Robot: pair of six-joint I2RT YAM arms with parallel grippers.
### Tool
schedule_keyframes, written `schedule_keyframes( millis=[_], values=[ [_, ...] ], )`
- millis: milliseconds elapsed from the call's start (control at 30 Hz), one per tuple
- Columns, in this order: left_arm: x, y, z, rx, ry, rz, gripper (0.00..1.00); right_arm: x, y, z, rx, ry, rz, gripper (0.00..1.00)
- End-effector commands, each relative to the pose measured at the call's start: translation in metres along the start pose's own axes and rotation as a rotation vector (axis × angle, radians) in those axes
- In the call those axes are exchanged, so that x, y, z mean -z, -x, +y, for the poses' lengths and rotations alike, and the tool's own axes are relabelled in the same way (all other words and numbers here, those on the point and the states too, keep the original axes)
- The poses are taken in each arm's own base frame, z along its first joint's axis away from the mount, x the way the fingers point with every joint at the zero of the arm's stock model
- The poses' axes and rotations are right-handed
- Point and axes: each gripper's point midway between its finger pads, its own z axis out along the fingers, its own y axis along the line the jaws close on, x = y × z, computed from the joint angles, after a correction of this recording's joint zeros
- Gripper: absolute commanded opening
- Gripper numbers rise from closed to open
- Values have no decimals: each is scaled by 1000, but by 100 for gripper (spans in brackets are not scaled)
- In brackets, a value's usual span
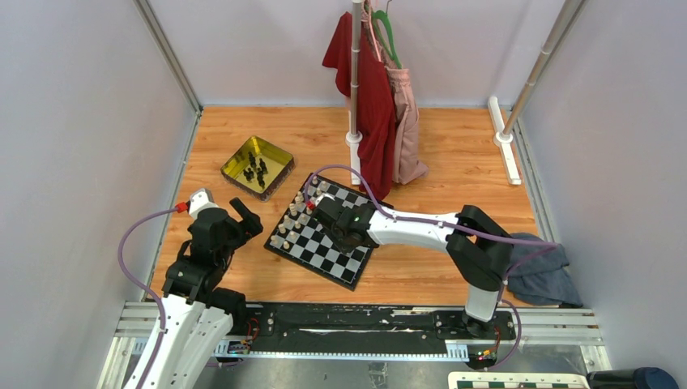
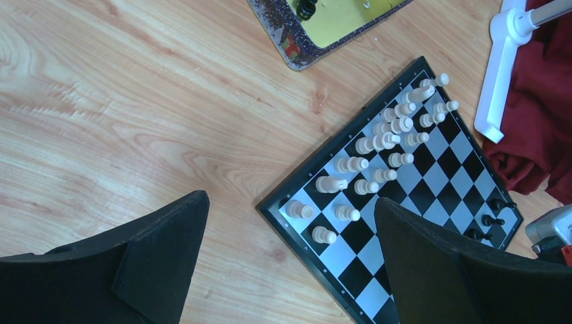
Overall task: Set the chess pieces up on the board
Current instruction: Place the chess piece on the chessboard.
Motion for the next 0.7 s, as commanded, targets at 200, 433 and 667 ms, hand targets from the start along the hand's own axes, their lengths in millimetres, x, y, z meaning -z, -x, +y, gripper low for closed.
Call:
schedule_keyframes(
  millis=[200, 433, 667],
  values=[
    [-1, -1, -2, -15, -13, -1, 100, 4, 4, 1, 6, -20, -53, 0],
    [-2, -1, -2, -14, -11, -1, 100, 5, 2, 1, 9, -18, -43, 0],
    [-2, -1, -1, -15, -10, 0, 100, 7, -1, 1, 5, -13, -28, 0]
  ],
)
